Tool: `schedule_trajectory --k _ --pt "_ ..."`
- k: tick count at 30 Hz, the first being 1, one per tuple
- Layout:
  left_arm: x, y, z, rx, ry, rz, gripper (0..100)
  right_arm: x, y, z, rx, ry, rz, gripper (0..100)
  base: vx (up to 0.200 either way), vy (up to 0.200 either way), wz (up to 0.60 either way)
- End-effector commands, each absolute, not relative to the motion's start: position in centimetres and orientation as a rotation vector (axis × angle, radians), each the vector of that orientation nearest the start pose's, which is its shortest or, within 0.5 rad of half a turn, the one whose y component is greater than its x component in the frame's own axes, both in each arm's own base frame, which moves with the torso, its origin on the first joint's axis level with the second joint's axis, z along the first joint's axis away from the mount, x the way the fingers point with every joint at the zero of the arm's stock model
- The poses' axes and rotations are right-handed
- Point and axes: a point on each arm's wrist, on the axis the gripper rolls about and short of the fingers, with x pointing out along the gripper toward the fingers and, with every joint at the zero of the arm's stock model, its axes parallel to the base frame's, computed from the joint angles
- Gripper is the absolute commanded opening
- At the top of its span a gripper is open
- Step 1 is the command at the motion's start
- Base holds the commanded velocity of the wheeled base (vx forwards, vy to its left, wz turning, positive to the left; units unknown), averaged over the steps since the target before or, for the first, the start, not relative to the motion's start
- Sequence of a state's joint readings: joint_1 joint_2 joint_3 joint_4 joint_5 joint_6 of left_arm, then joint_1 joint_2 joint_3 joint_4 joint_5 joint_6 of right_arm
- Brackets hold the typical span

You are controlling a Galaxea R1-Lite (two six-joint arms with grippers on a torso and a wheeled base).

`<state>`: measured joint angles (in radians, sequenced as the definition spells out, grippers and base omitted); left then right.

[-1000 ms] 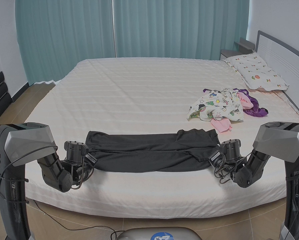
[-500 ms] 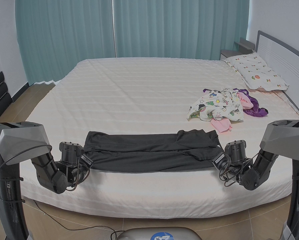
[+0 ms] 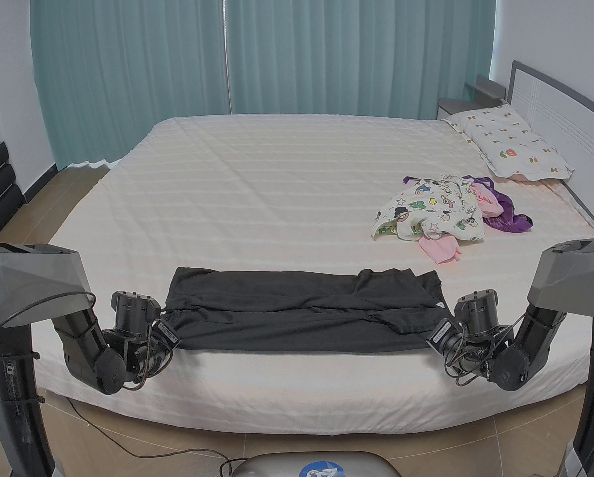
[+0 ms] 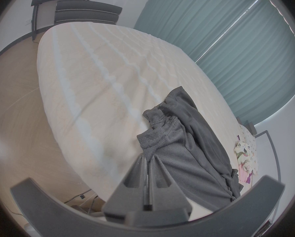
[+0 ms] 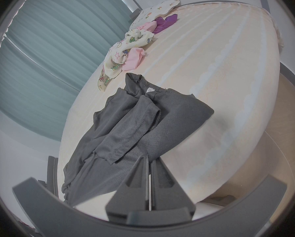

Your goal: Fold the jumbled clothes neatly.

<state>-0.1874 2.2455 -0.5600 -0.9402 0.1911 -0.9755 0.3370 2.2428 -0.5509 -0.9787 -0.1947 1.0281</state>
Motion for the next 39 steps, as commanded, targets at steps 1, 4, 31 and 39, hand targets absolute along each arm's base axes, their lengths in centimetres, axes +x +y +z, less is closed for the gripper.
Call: schedule_trajectory --k 1,4,31,39 --pt "30.8 -5.5 -1.9 -0.780 0.678 0.361 0 29.3 9.9 -1.7 0.766 0.710 -0.229 0 0.000 0.000 0.00" --pt "30.7 -5.5 -2.0 -0.778 0.684 0.359 0 29.3 9.8 -1.8 0.760 0.713 -0.233 0 0.000 0.000 0.00" --pt "30.7 -4.4 3.1 -0.829 0.533 0.305 100 28.5 7.5 4.3 0.810 0.544 -0.190 100 0.000 0.000 0.00" --pt "31.2 -3.9 2.9 -0.852 0.541 0.288 100 28.7 7.8 3.2 0.802 0.564 -0.195 100 0.100 -0.075 0.00"
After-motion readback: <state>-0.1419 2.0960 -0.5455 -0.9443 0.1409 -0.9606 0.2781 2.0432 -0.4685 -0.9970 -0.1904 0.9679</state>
